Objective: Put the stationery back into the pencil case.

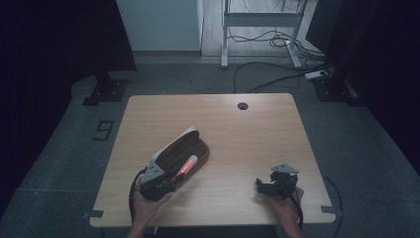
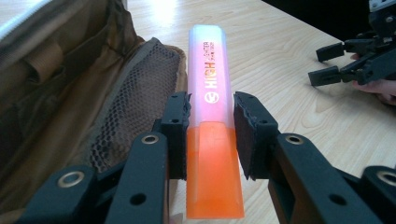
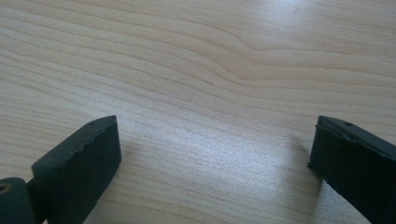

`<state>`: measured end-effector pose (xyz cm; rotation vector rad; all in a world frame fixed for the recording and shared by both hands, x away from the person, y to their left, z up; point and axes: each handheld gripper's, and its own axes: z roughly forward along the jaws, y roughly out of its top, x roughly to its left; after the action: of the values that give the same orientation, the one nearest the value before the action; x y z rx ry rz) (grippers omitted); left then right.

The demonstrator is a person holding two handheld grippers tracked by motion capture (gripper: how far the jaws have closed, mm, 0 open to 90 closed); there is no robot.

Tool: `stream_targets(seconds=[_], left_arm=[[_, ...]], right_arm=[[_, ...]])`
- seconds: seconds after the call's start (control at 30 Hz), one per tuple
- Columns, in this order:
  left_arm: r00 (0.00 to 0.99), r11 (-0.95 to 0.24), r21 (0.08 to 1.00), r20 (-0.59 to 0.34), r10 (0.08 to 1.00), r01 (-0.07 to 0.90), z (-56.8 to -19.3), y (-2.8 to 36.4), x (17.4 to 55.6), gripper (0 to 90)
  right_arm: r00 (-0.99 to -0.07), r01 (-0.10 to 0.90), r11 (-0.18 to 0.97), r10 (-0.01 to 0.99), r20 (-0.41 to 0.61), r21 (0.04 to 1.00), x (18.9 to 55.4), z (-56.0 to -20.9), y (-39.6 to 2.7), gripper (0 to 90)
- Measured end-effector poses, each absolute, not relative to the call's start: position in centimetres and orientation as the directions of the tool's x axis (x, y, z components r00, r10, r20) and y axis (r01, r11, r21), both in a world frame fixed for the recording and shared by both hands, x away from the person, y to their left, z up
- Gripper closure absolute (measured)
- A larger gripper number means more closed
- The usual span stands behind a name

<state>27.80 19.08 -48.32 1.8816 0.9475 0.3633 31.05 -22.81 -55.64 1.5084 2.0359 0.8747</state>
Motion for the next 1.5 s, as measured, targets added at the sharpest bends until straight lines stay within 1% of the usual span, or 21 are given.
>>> stream_targets(seconds=[0.87, 1.0, 1.5], left_arm=[[0.629, -0.277, 0.833, -0.105, 0.77, 0.478, -47.5, 19.7, 31.5, 67.1], [0.627, -0.279, 0.827, -0.11, 0.772, 0.489, -47.7, 19.8, 32.0, 67.1], [0.602, -0.304, 0.808, -0.077, 0.795, 0.506, -48.4, 19.8, 33.1, 67.0]], right_arm=[[-0.295, 0.665, 0.197, 0.955, 0.01, 0.72, 31.0, -55.6, -22.8, 1.5], [-0.295, 0.666, 0.197, 0.956, 0.011, 0.72, 31.0, -55.6, -22.8, 1.5], [-0.295, 0.665, 0.197, 0.955, 0.011, 0.72, 31.1, -55.6, -22.8, 1.5]])
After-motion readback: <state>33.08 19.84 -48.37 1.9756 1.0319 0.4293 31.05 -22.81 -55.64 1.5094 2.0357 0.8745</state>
